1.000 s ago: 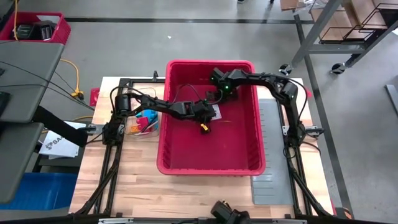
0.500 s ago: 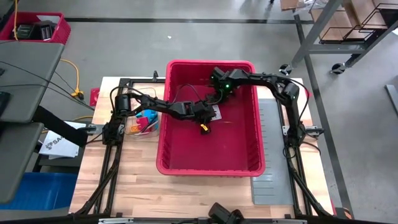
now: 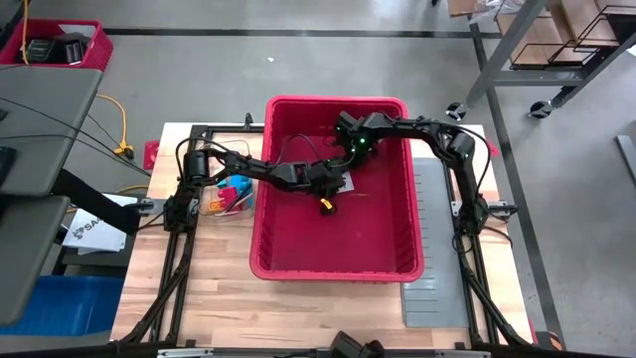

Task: Sort blocks
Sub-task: Remove the game card from the bin

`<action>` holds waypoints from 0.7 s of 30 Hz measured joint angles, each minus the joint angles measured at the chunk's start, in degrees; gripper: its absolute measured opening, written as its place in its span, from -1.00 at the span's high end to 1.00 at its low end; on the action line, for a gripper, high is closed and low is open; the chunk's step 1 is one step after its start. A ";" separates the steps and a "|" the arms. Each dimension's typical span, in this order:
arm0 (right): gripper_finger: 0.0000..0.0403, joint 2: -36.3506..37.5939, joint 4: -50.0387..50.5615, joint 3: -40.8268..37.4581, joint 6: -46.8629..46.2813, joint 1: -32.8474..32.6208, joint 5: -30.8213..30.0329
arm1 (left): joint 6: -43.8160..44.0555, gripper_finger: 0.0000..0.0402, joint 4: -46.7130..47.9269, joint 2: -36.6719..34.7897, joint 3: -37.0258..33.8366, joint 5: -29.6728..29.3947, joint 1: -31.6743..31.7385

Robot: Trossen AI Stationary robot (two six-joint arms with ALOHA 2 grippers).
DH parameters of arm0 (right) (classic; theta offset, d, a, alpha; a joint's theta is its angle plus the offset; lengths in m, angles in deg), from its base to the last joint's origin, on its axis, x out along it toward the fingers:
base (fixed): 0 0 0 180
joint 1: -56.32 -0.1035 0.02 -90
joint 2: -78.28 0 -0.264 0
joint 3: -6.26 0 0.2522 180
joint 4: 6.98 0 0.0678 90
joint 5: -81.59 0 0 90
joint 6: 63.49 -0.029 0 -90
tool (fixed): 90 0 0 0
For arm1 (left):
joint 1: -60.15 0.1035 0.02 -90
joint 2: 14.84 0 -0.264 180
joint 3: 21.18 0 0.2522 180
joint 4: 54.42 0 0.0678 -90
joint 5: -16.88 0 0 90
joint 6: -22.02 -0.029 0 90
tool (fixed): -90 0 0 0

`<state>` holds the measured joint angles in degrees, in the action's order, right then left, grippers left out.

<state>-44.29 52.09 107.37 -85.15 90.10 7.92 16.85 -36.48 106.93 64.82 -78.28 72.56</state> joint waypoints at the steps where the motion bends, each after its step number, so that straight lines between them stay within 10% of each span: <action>1: -0.06 -0.24 -0.47 0.02 -0.32 -0.43 0.04 | -0.02 1.00 -0.05 0.00 -0.04 0.04 0.02; 21: 0.17 -3.31 -3.40 -0.06 -1.90 -3.94 9.49 | -8.57 1.00 -1.86 1.89 -0.21 -0.14 0.89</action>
<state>-47.60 48.69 107.30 -87.05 86.16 17.41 8.28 -38.34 108.82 64.61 -78.43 73.45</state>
